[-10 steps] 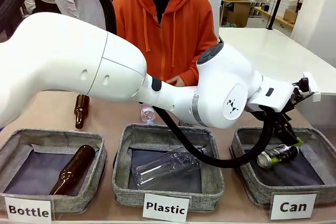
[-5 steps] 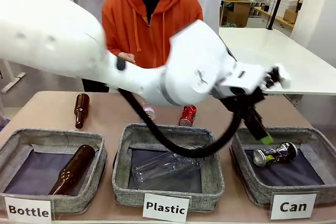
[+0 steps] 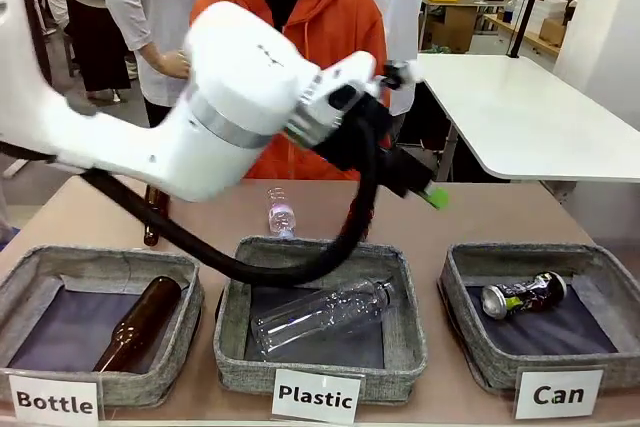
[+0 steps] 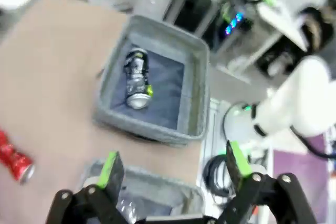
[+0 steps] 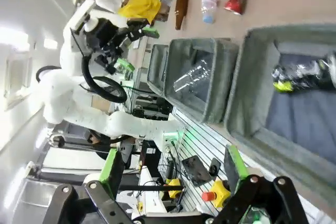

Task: Sort the can waste into the basket.
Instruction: Pick up the can waste from the table and place it in the right Fabric basket.

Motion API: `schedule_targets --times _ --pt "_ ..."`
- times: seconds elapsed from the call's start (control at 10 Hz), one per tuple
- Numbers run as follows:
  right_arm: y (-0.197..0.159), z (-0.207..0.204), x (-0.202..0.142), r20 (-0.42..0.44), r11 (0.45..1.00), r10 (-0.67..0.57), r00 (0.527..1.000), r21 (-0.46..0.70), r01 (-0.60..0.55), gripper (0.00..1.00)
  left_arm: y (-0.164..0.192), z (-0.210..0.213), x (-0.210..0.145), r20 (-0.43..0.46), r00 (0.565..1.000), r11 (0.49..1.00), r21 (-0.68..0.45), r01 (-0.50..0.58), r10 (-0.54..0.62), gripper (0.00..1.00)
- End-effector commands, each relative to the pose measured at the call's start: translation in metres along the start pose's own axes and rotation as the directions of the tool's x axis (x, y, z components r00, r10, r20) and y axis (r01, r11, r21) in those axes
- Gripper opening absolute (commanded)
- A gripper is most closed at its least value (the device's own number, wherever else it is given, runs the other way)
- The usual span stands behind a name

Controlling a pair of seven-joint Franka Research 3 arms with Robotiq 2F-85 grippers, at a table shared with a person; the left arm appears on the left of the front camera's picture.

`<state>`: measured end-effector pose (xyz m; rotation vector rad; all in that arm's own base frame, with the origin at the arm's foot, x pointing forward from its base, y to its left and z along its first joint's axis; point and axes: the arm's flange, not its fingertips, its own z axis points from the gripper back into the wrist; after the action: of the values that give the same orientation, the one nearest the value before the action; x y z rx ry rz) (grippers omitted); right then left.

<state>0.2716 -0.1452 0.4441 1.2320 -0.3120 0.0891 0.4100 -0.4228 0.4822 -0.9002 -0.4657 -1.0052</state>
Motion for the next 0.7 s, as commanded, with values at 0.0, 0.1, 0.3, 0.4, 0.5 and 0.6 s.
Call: schedule_targets --times 0.0,0.1,0.3,0.4,0.5,0.6 --pt "0.017 -0.055 0.014 -0.021 0.999 0.025 0.999 0.024 -0.025 1.00 -0.018 0.147 -0.080 0.103 0.975 0.980 -0.020 -0.196 0.197 1.00" --pt "0.020 -0.079 0.022 -0.020 0.998 0.038 0.999 0.055 -0.037 1.00 0.002 0.187 -0.096 0.109 0.965 0.971 -0.047 -0.233 0.237 1.00" --pt "0.018 -0.113 0.014 -0.057 0.998 0.024 0.998 0.061 -0.020 1.00 0.035 0.250 -0.140 0.122 0.981 0.987 -0.070 -0.143 0.151 1.00" --pt "0.022 -0.124 0.016 -0.050 0.997 0.020 0.999 0.070 -0.016 1.00 0.053 0.286 -0.141 0.074 0.983 0.979 -0.127 -0.159 0.170 1.00" --pt "0.015 -0.130 0.011 -0.048 0.998 0.011 0.999 0.061 -0.008 1.00 0.073 0.310 -0.162 0.069 0.971 0.965 -0.149 -0.216 0.228 1.00" --pt "0.013 -0.137 0.011 -0.042 0.998 0.007 0.999 0.058 -0.005 1.00 0.089 0.343 -0.181 0.034 0.954 0.944 -0.160 -0.290 0.299 1.00"
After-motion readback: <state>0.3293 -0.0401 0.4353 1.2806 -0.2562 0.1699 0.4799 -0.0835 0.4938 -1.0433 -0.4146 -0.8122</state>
